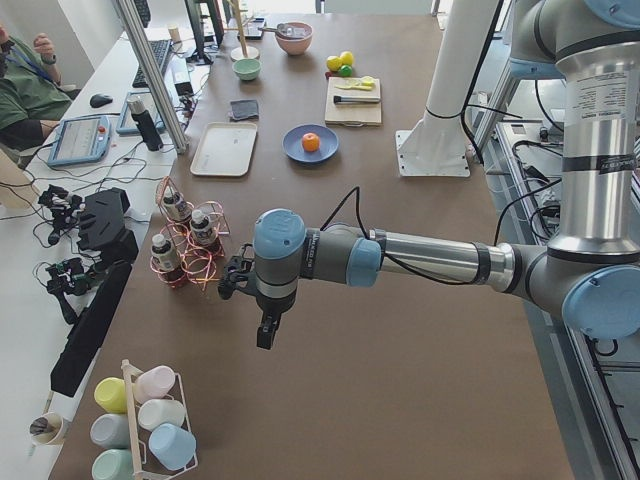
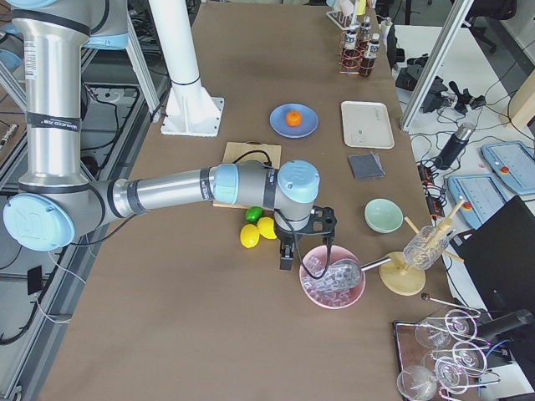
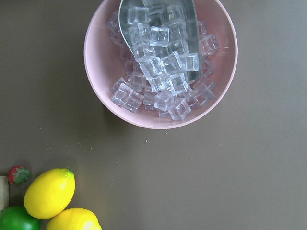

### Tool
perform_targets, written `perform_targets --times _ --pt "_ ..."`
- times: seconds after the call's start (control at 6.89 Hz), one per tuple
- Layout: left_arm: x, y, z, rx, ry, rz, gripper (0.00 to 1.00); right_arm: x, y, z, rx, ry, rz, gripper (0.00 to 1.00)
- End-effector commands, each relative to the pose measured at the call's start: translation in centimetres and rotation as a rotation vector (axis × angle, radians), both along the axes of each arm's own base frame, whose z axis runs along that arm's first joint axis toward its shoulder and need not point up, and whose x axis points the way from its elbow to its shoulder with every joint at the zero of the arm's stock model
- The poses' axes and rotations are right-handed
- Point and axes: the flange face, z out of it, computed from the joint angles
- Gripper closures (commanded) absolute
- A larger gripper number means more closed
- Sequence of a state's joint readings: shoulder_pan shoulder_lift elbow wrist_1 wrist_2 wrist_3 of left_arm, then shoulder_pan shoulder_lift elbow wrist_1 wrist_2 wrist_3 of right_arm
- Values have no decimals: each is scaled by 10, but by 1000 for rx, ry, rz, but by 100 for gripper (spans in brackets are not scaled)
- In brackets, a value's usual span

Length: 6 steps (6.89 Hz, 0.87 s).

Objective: Pick orange to plate

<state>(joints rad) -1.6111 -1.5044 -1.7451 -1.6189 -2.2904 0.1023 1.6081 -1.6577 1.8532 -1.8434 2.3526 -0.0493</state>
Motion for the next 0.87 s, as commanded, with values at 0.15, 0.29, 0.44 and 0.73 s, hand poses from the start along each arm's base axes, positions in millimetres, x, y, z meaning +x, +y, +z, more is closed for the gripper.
perform_targets --times 0.15,0.29,0.44,0.73 --pt "0 0 8 4 4 -1 2 10 15 15 -23 7 14 0" --pt "0 0 10 -1 3 -1 2 12 14 14 -22 5 23 0" --pt "1 -1 11 -6 4 -3 2 14 15 13 -22 6 27 0" --pt "0 -1 9 -5 4 -7 2 16 14 11 -16 9 31 0"
